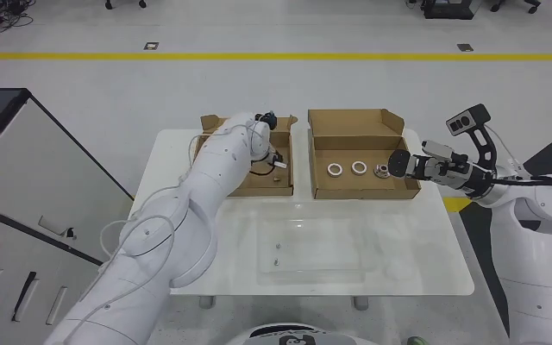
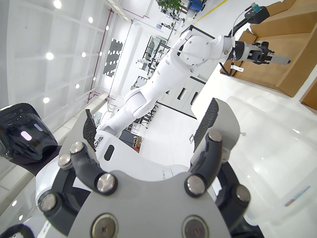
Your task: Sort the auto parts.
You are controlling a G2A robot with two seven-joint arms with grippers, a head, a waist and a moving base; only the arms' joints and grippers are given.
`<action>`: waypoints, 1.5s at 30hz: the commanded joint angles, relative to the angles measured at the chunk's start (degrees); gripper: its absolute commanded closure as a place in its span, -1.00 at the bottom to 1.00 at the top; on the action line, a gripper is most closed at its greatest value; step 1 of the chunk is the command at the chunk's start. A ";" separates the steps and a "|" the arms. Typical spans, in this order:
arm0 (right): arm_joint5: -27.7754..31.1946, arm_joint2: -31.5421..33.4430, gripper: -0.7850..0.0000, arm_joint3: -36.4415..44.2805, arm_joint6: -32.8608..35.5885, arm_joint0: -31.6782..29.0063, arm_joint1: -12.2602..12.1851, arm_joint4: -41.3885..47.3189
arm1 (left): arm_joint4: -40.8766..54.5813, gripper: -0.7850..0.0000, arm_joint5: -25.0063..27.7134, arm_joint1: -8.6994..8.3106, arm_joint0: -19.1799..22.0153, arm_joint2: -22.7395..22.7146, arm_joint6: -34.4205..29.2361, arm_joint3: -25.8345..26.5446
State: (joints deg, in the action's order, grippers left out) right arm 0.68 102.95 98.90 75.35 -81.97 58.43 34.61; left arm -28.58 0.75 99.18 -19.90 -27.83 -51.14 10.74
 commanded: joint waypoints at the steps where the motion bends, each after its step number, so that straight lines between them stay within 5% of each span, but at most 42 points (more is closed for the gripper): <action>1: 0.00 0.00 -1.00 0.00 0.00 0.00 0.00 0.00 | 0.37 -1.00 1.74 -0.48 0.32 -0.58 1.07 0.18; 13: 0.00 0.00 -1.00 0.00 0.00 0.00 0.00 0.00 | 2.68 -1.00 17.72 -4.93 0.26 -4.52 5.48 3.74; 19: 0.00 0.00 -1.00 0.00 0.00 0.00 0.00 0.00 | 2.09 -1.00 22.00 -8.32 -1.90 -6.59 4.75 11.17; 26: 0.00 0.00 -1.00 0.00 0.00 0.00 0.00 0.00 | -1.66 -1.00 17.39 -15.21 -10.19 -12.37 -1.12 34.29; 31: 0.00 0.00 -1.00 0.00 0.00 0.00 0.00 0.00 | -6.64 -1.00 10.58 -21.44 -22.50 -21.71 -9.76 59.07; 35: 0.00 0.00 -1.00 0.00 0.00 0.00 0.00 0.00 | -9.59 -1.00 8.84 -24.49 -31.62 -27.59 -15.70 74.42; 39: 0.00 0.00 -1.00 0.00 0.00 0.00 0.00 0.00 | -11.40 -1.00 8.75 -25.83 -36.51 -29.55 -19.19 82.12; 45: 0.00 0.00 -1.00 0.00 0.00 0.00 0.00 0.00 | -11.26 -1.00 11.21 -26.52 -38.40 -28.48 -23.73 85.67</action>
State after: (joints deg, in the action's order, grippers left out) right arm 0.68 102.95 98.90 75.35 -81.97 58.43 34.61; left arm -40.05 11.64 72.73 -58.22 -56.68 -74.08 96.13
